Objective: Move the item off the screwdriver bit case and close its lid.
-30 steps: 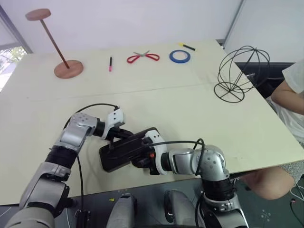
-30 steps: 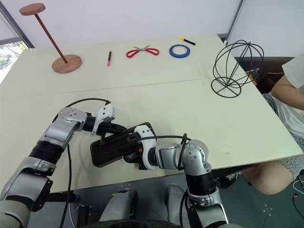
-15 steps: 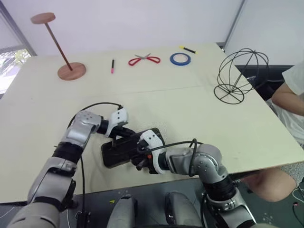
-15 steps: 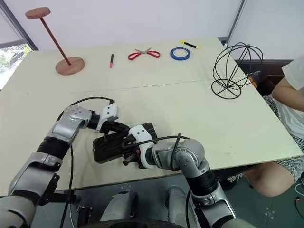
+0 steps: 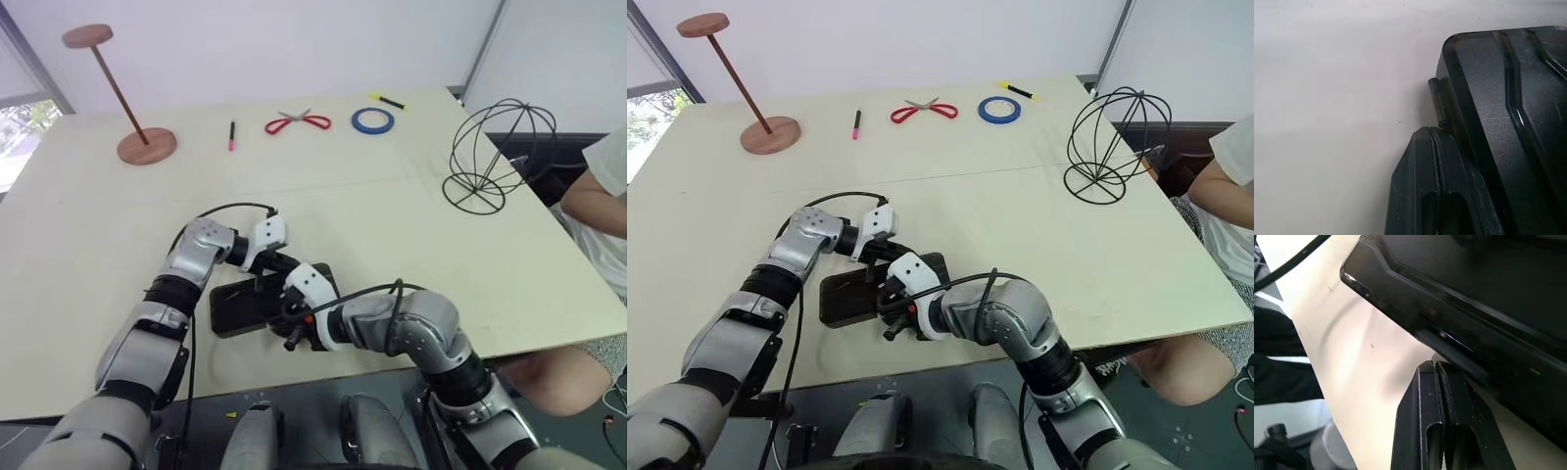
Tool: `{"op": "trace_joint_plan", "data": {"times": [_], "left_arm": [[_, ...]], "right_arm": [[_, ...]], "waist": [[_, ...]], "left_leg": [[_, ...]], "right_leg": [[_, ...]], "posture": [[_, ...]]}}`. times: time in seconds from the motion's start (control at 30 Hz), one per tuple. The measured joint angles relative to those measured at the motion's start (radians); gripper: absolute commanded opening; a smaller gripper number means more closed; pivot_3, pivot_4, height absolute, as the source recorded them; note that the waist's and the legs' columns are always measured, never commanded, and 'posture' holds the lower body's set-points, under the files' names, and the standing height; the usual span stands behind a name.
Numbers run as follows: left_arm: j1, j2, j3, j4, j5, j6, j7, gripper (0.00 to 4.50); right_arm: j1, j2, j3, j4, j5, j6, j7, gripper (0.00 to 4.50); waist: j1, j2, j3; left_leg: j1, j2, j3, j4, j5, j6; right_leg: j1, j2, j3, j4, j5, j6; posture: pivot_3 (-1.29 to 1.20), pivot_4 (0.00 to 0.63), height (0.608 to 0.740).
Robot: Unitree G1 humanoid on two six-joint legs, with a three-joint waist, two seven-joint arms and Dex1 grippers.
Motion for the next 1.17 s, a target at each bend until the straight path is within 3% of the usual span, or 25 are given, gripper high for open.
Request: {"op": "trace_joint_plan", "data": {"times": [0.3,0.53,0.7,0.87,1.07,1.17], "left_arm": [[0.079,0.075,0.106,-0.102,-0.077,0.116,0.085,0.00],[0.105,0.124,0.270,-0.328,-0.188,0.273,0.243,0.00],[0.209,0.150,0.403,-0.626,-0.312,0.486,0.376,0.00],[0.408,0.164,0.487,-0.953,-0.443,0.694,0.490,0.00],[0.655,0.168,0.598,-1.308,-0.623,0.899,0.609,0.00],[0.716,0.171,0.637,-1.395,-0.711,0.960,0.642,0.00]], "right_arm": [[-0.075,-0.281,-0.108,-0.130,0.052,0.002,0.229,0.04],[-0.099,-0.371,-0.147,-0.148,0.062,-0.082,0.362,0.04],[-0.154,-0.437,-0.223,-0.050,-0.014,-0.224,0.409,0.04],[-0.167,-0.477,-0.293,-0.020,-0.021,-0.309,0.475,0.04],[-0.107,-0.549,-0.346,-0.035,-0.018,-0.351,0.542,0.04],[-0.087,-0.569,-0.365,-0.040,-0.015,-0.364,0.570,0.04]], "waist": [[-0.023,-0.003,0.006],[-0.023,-0.004,0.012],[-0.023,-0.005,0.018],[-0.022,-0.005,0.021],[-0.014,-0.006,0.025],[-0.002,-0.006,0.025]], "left_leg": [[-0.002,0.001,-0.001,-0.002,0.000,0.000],[-0.003,0.000,0.000,-0.002,0.000,0.001],[-0.003,0.000,0.000,-0.002,0.000,0.000],[-0.003,0.000,0.001,-0.003,0.000,0.000],[-0.003,0.000,0.001,-0.002,0.000,0.000],[-0.002,0.000,0.002,-0.002,0.000,0.000]], "right_leg": [[-0.003,0.001,0.000,0.000,0.000,0.000],[-0.004,0.000,0.000,0.000,0.001,-0.001],[-0.004,0.000,0.001,-0.001,0.001,-0.001],[-0.004,-0.001,0.002,-0.001,0.001,-0.002],[-0.004,-0.001,0.002,-0.001,0.001,-0.002],[-0.004,-0.001,0.002,-0.001,-0.001,-0.005]], "posture": [[0.00,0.150,0.740],[0.00,0.150,0.740],[0.00,0.150,0.740],[0.00,0.150,0.740],[0.00,0.150,0.740],[0.00,0.150,0.740]]}}
